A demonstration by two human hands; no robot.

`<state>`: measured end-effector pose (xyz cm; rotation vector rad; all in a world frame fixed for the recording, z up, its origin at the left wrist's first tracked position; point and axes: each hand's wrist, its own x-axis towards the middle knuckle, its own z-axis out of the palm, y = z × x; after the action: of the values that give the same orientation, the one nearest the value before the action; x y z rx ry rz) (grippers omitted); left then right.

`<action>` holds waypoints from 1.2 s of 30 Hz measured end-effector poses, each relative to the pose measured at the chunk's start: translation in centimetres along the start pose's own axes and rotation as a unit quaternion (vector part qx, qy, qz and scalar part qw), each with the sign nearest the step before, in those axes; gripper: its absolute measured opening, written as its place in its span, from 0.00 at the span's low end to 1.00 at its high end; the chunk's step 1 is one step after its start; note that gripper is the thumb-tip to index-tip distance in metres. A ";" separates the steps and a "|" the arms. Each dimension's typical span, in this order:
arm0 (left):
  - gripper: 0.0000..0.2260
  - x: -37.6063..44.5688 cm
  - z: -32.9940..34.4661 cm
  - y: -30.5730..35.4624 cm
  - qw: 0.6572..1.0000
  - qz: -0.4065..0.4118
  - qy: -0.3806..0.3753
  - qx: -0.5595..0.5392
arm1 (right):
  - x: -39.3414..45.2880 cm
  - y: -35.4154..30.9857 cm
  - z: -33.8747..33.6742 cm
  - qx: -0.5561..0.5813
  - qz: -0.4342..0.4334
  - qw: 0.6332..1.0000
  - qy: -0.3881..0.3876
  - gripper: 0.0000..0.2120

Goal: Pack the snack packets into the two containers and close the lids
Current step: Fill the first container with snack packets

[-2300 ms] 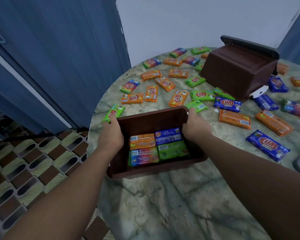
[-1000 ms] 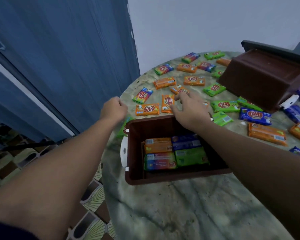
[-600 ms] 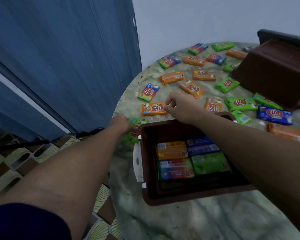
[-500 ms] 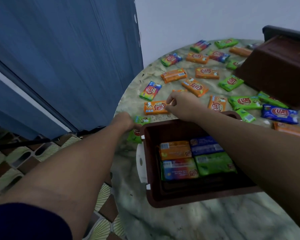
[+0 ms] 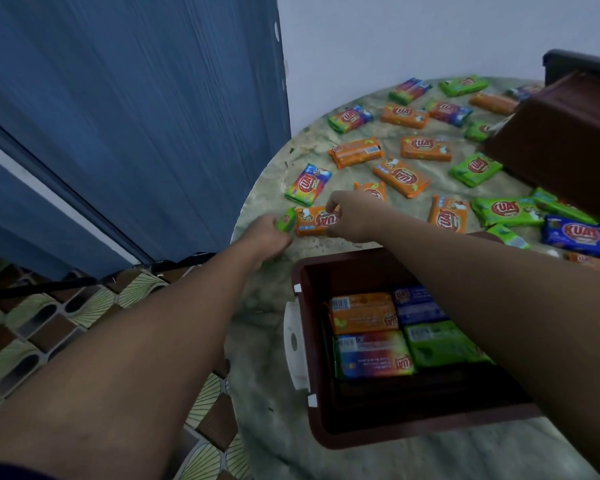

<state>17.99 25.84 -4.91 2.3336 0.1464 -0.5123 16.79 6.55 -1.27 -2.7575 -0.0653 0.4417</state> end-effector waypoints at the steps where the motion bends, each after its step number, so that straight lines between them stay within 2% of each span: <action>1: 0.11 0.1 -0.2 0.1 1.000 0.006 0.002 0.006 | 0.3 -0.1 0.1 -0.013 -0.004 1.000 -0.004 0.25; 3: 0.11 0.0 -0.7 0.3 1.000 0.000 -0.001 0.010 | 1.1 -0.5 0.5 -0.028 -0.012 0.999 -0.019 0.31; 5: 0.16 0.2 -0.9 0.2 1.000 -0.012 0.000 -0.008 | 1.7 -1.0 1.1 -0.047 -0.019 0.998 -0.033 0.36; 7: 0.20 0.1 -0.9 0.0 0.999 -0.021 0.005 -0.028 | 2.4 -1.3 1.8 -0.077 -0.021 0.996 -0.047 0.37; 9: 0.20 -0.1 -1.0 -0.3 0.999 -0.022 0.002 -0.029 | 2.9 -1.2 2.6 -0.091 -0.017 0.994 -0.061 0.38; 13: 0.17 -0.1 -1.3 -0.8 1.000 -0.013 -0.009 -0.020 | 3.4 -1.1 3.5 -0.132 -0.029 0.987 -0.087 0.49; 16: 0.14 -0.2 -1.1 -0.7 1.000 -0.011 0.000 -0.008 | 3.6 -1.1 3.5 -0.149 0.006 0.987 -0.058 0.45; 18: 0.13 -0.2 -1.0 -0.5 1.000 -0.002 0.005 0.004 | 3.5 -1.2 3.7 -0.153 0.034 0.985 -0.076 0.42; 22: 0.13 -0.7 -0.8 0.3 0.999 0.024 0.008 0.047 | 3.3 -1.4 3.8 -0.110 0.083 0.986 -0.093 0.42; 27: 0.17 -1.5 -0.6 1.6 0.995 0.065 0.008 0.076 | 1.7 -0.9 1.8 0.011 0.113 0.993 -0.023 0.48; 29: 0.19 -2.0 -0.5 2.4 0.994 0.074 0.016 0.072 | 0.7 -0.7 0.6 0.068 0.116 0.991 0.025 0.44; 31: 0.18 -2.4 -0.5 3.4 0.993 0.086 0.033 0.073 | -0.4 -0.4 -0.5 0.079 0.114 0.988 0.073 0.40; 36: 0.18 -4.8 -0.2 6.3 0.987 0.128 0.051 0.085 | -3.7 1.1 -2.3 0.135 0.108 0.976 0.130 0.41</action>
<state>15.28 21.64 1.19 2.4979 -0.1534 -0.2860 13.99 4.42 1.47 -2.5354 0.3378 0.1257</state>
